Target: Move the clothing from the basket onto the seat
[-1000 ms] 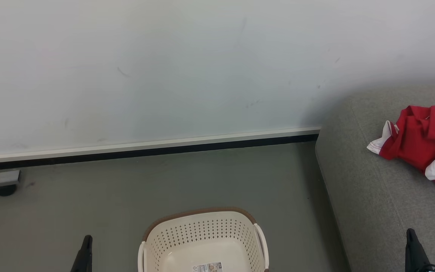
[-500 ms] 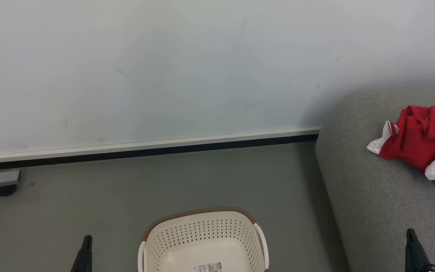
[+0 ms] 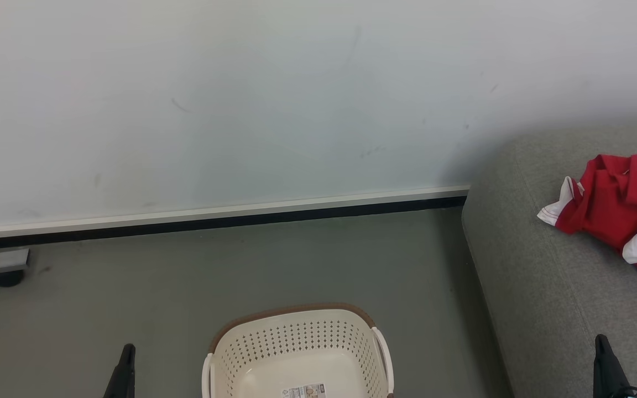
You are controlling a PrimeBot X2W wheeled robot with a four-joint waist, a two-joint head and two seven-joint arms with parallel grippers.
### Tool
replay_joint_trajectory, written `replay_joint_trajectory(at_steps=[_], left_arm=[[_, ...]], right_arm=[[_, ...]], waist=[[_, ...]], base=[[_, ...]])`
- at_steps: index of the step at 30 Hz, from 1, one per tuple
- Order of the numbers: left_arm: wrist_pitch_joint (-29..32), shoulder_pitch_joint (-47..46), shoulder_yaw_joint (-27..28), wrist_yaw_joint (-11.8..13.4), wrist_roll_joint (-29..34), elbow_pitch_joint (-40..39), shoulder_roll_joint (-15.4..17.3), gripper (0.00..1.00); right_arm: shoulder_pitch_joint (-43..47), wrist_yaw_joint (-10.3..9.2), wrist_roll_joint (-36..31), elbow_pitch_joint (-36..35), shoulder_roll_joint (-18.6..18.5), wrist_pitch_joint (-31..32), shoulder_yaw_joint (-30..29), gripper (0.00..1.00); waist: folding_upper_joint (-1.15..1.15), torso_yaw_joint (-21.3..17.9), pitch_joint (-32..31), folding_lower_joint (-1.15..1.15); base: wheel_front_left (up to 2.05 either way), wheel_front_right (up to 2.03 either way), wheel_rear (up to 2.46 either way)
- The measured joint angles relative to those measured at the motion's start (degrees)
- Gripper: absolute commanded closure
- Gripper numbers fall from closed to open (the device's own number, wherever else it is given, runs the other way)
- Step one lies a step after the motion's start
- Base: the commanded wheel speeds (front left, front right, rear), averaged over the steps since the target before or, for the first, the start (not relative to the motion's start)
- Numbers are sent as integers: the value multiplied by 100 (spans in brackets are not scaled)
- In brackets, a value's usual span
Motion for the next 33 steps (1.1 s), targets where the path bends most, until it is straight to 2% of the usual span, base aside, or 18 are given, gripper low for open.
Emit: replay_joint_trajectory(at_steps=[33], left_arm=[[0,0,0,0,0,0,0,100]], right_arm=[[0,0,0,0,1,0,0,100]], waist=[[0,0,0,0]], base=[[0,0,0]])
